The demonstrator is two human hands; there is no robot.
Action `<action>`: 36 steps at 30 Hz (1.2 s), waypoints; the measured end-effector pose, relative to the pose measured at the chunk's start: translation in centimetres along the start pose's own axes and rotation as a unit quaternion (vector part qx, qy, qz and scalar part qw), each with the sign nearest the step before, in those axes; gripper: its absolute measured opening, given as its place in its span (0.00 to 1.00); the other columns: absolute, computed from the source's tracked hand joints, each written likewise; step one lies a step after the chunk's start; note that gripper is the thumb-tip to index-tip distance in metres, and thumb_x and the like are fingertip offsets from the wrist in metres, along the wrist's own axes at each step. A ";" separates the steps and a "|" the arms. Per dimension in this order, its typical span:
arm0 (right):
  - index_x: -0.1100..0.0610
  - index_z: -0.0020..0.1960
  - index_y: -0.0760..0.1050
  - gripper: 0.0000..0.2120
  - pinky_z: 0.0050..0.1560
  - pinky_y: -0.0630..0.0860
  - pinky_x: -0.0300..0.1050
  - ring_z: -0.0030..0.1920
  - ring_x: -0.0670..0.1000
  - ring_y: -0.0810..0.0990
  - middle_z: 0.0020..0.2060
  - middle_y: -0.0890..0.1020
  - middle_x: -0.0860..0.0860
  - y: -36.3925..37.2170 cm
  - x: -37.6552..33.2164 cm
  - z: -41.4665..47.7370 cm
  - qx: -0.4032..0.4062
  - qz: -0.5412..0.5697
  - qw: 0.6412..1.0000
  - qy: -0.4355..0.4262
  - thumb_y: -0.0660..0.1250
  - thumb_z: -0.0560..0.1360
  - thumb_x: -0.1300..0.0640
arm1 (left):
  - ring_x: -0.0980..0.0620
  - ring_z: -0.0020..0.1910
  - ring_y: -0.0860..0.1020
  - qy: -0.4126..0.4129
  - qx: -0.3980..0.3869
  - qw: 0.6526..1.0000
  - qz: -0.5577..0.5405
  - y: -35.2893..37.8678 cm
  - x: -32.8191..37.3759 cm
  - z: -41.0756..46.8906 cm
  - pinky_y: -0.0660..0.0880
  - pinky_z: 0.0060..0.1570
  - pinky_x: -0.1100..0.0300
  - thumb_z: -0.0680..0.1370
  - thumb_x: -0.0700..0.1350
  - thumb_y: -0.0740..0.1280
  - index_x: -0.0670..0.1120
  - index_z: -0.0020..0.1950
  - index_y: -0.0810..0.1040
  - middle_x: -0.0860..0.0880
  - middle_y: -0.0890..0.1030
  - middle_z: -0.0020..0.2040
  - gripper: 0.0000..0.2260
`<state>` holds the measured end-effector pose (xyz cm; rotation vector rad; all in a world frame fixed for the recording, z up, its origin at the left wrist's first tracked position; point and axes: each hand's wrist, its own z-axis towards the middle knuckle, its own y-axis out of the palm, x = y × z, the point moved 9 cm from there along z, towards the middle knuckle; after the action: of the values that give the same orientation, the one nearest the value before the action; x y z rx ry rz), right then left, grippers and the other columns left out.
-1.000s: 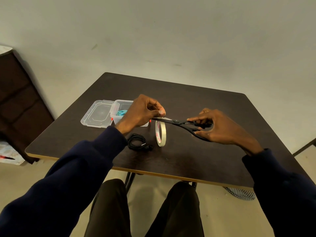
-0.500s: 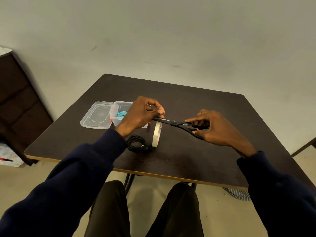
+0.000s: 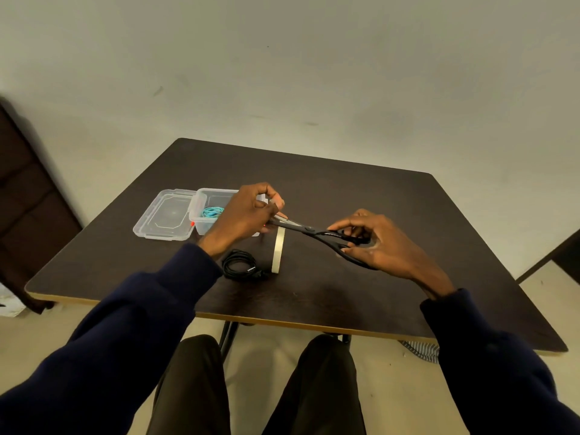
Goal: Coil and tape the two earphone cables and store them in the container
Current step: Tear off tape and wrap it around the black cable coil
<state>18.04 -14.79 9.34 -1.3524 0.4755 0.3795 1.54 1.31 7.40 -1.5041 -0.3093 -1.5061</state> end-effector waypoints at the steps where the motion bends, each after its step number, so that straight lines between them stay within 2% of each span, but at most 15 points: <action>1: 0.47 0.62 0.81 0.16 0.47 0.70 0.33 0.49 0.42 0.76 0.50 0.77 0.45 0.0 0.3 -0.3 0.001 0.002 1.000 0.002 0.74 0.74 0.55 | 0.54 0.42 0.85 -0.003 0.008 1.000 -0.001 0.0 0.0 0.0 0.84 0.41 0.54 0.81 0.47 0.67 0.49 0.49 0.77 0.47 0.85 0.47 0.02; 3: 0.46 0.61 0.80 0.16 0.47 0.69 0.34 0.49 0.40 0.76 0.50 0.77 0.44 -0.3 1.1 -1.0 0.008 0.004 1.000 0.009 0.74 0.75 0.53 | 0.55 0.41 0.85 -0.013 0.026 1.000 -0.011 0.1 0.0 -0.1 0.82 0.36 0.60 0.81 0.47 0.67 0.47 0.50 0.77 0.46 0.85 0.46 0.04; 5: 0.45 0.61 0.80 0.15 0.47 0.70 0.34 0.48 0.38 0.76 0.49 0.76 0.43 -1.3 2.3 -2.0 0.029 0.002 0.999 0.027 0.74 0.74 0.52 | 0.55 0.40 0.85 -0.027 0.037 0.999 -0.020 0.3 0.0 -0.2 0.81 0.34 0.61 0.80 0.47 0.68 0.46 0.50 0.77 0.46 0.84 0.46 0.05; 8: 0.44 0.60 0.80 0.15 0.47 0.72 0.37 0.49 0.43 0.76 0.48 0.76 0.45 -2.9 4.0 -3.3 0.070 -0.017 0.995 0.069 0.75 0.74 0.54 | 0.55 0.38 0.84 -0.032 0.062 0.997 0.034 0.7 0.9 0.2 0.78 0.30 0.65 0.81 0.47 0.67 0.49 0.45 0.75 0.49 0.83 0.43 0.06; 10: 0.47 0.61 0.80 0.16 0.46 0.69 0.33 0.48 0.43 0.75 0.49 0.75 0.48 -3.6 4.8 -3.7 0.097 -0.035 0.990 0.094 0.75 0.74 0.56 | 0.56 0.36 0.81 -0.030 0.072 0.993 0.085 1.7 1.7 0.9 0.75 0.31 0.66 0.81 0.47 0.66 0.51 0.42 0.74 0.52 0.81 0.40 0.08; 12: 0.49 0.62 0.80 0.17 0.45 0.67 0.31 0.48 0.43 0.75 0.50 0.74 0.50 -3.9 5.2 -3.7 0.114 -0.048 0.986 0.111 0.75 0.74 0.55 | 0.55 0.35 0.82 -0.050 0.058 0.992 0.098 3.2 1.8 1.6 0.78 0.35 0.61 0.81 0.47 0.66 0.49 0.41 0.77 0.51 0.82 0.40 0.09; 14: 0.50 0.62 0.80 0.18 0.45 0.68 0.31 0.49 0.47 0.76 0.51 0.74 0.51 -3.8 5.5 -3.6 0.120 -0.056 0.983 0.124 0.75 0.73 0.54 | 0.50 0.36 0.84 -0.077 0.036 0.994 0.064 4.9 1.4 2.2 0.83 0.41 0.51 0.81 0.47 0.67 0.46 0.41 0.80 0.46 0.84 0.40 0.10; 15: 0.50 0.62 0.80 0.18 0.45 0.68 0.31 0.50 0.49 0.76 0.51 0.74 0.51 -3.8 5.7 -3.5 0.126 -0.056 0.982 0.129 0.75 0.73 0.54 | 0.49 0.37 0.85 -0.087 0.027 0.995 0.051 5.7 1.4 2.3 0.83 0.43 0.50 0.81 0.47 0.67 0.46 0.42 0.81 0.45 0.85 0.40 0.10; 20: 0.53 0.63 0.80 0.19 0.45 0.69 0.31 0.51 0.48 0.74 0.53 0.73 0.51 -2.5 6.0 -3.4 0.146 -0.056 0.977 0.147 0.76 0.72 0.54 | 0.49 0.43 0.84 -0.098 0.047 0.994 -0.029 7.3 0.3 0.9 0.83 0.45 0.46 0.81 0.48 0.66 0.51 0.44 0.76 0.46 0.85 0.45 0.07; 23: 0.54 0.64 0.79 0.21 0.43 0.66 0.28 0.51 0.46 0.73 0.55 0.72 0.52 -1.0 6.1 -3.5 0.154 -0.040 0.973 0.165 0.76 0.72 0.54 | 0.51 0.43 0.85 -0.119 0.103 0.980 -0.124 7.6 -1.4 -0.7 0.84 0.44 0.47 0.81 0.48 0.66 0.48 0.49 0.76 0.46 0.85 0.45 0.05; 26: 0.53 0.66 0.78 0.23 0.43 0.66 0.27 0.50 0.44 0.73 0.56 0.71 0.51 0.5 5.9 -3.6 0.156 -0.022 0.971 0.180 0.76 0.72 0.53 | 0.50 0.44 0.86 -0.165 0.130 0.951 -0.228 7.9 -3.4 -1.8 0.84 0.46 0.48 0.81 0.47 0.67 0.44 0.54 0.78 0.45 0.86 0.46 0.07; 29: 0.52 0.67 0.76 0.25 0.48 0.69 0.32 0.53 0.44 0.72 0.58 0.70 0.49 2.1 5.6 -3.4 0.139 -0.016 0.970 0.199 0.76 0.72 0.51 | 0.47 0.44 0.86 -0.200 0.143 0.922 -0.301 6.3 -4.5 -2.0 0.84 0.46 0.48 0.78 0.43 0.71 0.43 0.53 0.80 0.43 0.86 0.48 0.06; 32: 0.51 0.68 0.75 0.27 0.53 0.72 0.37 0.53 0.43 0.72 0.57 0.70 0.48 3.5 4.7 -3.2 0.132 -0.015 0.972 0.196 0.77 0.71 0.50 | 0.46 0.46 0.86 -0.207 0.128 0.917 -0.315 3.8 -4.4 -2.5 0.83 0.48 0.50 0.76 0.42 0.73 0.41 0.53 0.82 0.43 0.86 0.47 0.08; 36: 0.48 0.70 0.72 0.29 0.63 0.74 0.43 0.58 0.44 0.68 0.63 0.68 0.50 6.6 3.8 -2.7 0.072 -0.034 0.979 0.187 0.77 0.72 0.48 | 0.44 0.49 0.86 -0.204 0.091 0.909 -0.353 2.1 -3.8 -4.4 0.82 0.50 0.50 0.75 0.42 0.73 0.41 0.52 0.82 0.43 0.86 0.48 0.08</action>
<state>17.54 -16.30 1.35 -1.2984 0.7520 0.0295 -0.47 -1.37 2.21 -1.6281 -1.3241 -1.6119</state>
